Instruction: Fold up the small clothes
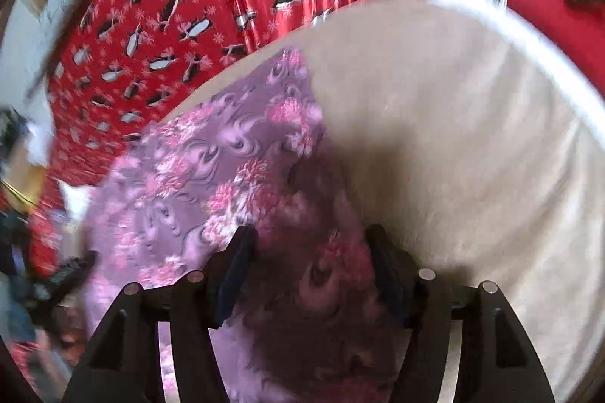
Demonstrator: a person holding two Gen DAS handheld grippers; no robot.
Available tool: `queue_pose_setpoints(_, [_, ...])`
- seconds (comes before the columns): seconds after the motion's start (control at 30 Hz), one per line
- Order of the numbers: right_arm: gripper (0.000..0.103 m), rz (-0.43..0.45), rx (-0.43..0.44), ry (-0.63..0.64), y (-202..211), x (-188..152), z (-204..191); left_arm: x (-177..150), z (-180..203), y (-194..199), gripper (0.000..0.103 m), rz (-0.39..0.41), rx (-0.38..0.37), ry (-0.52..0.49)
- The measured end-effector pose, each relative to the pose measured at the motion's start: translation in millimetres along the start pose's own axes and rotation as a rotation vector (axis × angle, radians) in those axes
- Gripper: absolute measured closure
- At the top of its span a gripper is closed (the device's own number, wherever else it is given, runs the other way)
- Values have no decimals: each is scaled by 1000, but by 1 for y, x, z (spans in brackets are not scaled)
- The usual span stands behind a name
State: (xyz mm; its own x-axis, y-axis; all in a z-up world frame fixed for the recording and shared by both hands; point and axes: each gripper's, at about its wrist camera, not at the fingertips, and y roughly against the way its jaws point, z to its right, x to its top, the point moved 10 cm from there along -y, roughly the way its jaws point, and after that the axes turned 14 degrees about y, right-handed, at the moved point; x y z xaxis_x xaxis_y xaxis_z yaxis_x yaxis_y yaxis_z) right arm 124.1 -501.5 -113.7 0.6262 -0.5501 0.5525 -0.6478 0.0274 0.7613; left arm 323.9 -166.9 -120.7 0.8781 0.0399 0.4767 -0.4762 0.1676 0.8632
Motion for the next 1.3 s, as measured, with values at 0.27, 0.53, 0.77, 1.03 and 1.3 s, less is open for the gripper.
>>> queue_pose_setpoints(0.27, [99,-57,-7,25,-4,-6,13,5,-3,2,20,-11,-14,17])
queue_pose_setpoints(0.53, [66,146,8,139,28,37,-33,1,-5,-7,20,-62,-23,37])
queue_pose_setpoints(0.77, [57,41,-85,250,-8,17,-52,19,-25,19,20,-114,-146,132])
queue_pose_setpoints(1.03, [55,121,66,336,-11,32,-118,55,-75,15,20,-229,-282,280])
queue_pose_setpoints(1.3, [48,110,47,476,-59,8,-148,13,-24,-12,19,-380,-291,70])
